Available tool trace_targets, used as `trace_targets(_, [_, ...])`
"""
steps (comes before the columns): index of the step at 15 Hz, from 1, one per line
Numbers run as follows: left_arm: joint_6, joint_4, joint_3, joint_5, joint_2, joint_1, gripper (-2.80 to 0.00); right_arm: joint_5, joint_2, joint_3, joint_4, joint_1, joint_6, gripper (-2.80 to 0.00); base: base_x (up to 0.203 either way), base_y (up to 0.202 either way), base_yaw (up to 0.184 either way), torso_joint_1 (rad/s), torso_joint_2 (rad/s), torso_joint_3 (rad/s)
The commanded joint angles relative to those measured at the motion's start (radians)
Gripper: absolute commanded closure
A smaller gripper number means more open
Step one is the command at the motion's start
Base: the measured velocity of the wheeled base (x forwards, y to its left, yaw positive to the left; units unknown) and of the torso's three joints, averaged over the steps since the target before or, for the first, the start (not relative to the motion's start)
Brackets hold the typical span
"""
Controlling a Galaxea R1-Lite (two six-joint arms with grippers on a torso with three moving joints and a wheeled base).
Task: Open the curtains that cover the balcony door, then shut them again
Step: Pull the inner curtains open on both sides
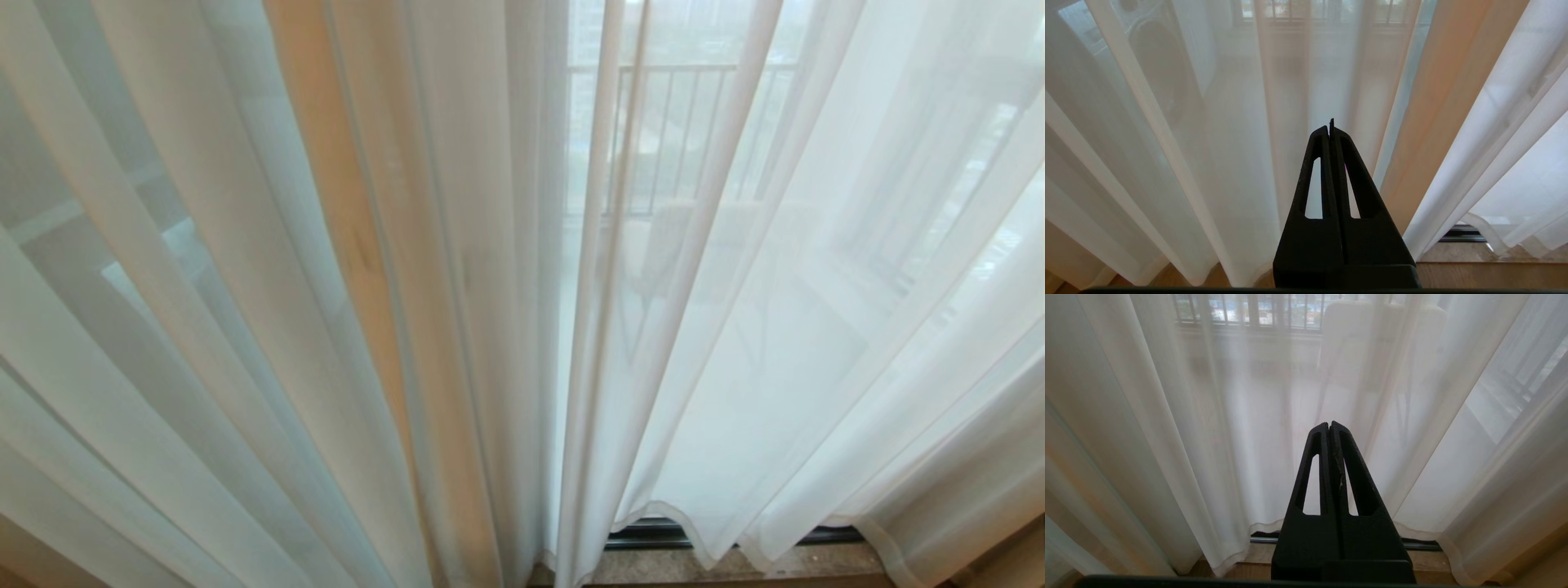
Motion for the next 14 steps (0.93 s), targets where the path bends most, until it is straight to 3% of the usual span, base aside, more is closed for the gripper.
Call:
trace_targets(1, [0.006, 0.000, -0.001, -0.001, 0.001, 0.000, 0.00, 0.001, 0.002, 0.000, -0.001, 0.000, -0.001, 0.00, 0.000, 0.000, 0.000, 0.000, 0.00, 0.000])
trace_targets(4, [0.054, 0.000, -0.002, -0.009, 0.001, 0.000, 0.00, 0.001, 0.002, 0.000, -0.001, 0.001, -0.001, 0.00, 0.000, 0.000, 0.000, 0.000, 0.00, 0.000])
trace_targets(7, [0.155, 0.000, -0.010, -0.041, 0.000, 0.000, 0.00, 0.001, 0.002, 0.000, -0.001, 0.000, -0.001, 0.00, 0.000, 0.000, 0.000, 0.000, 0.00, 0.000])
trace_targets(10, [0.157, 0.005, -0.044, -0.054, 0.001, 0.000, 0.00, 0.001, 0.002, 0.000, -0.001, 0.001, -0.001, 0.00, 0.000, 0.000, 0.000, 0.000, 0.00, 0.000])
trace_targets(14, [0.154, 0.113, -0.188, -0.144, 0.037, 0.000, 0.00, 0.001, 0.002, 0.000, -0.001, 0.001, -0.001, 0.00, 0.000, 0.000, 0.000, 0.000, 0.00, 0.000])
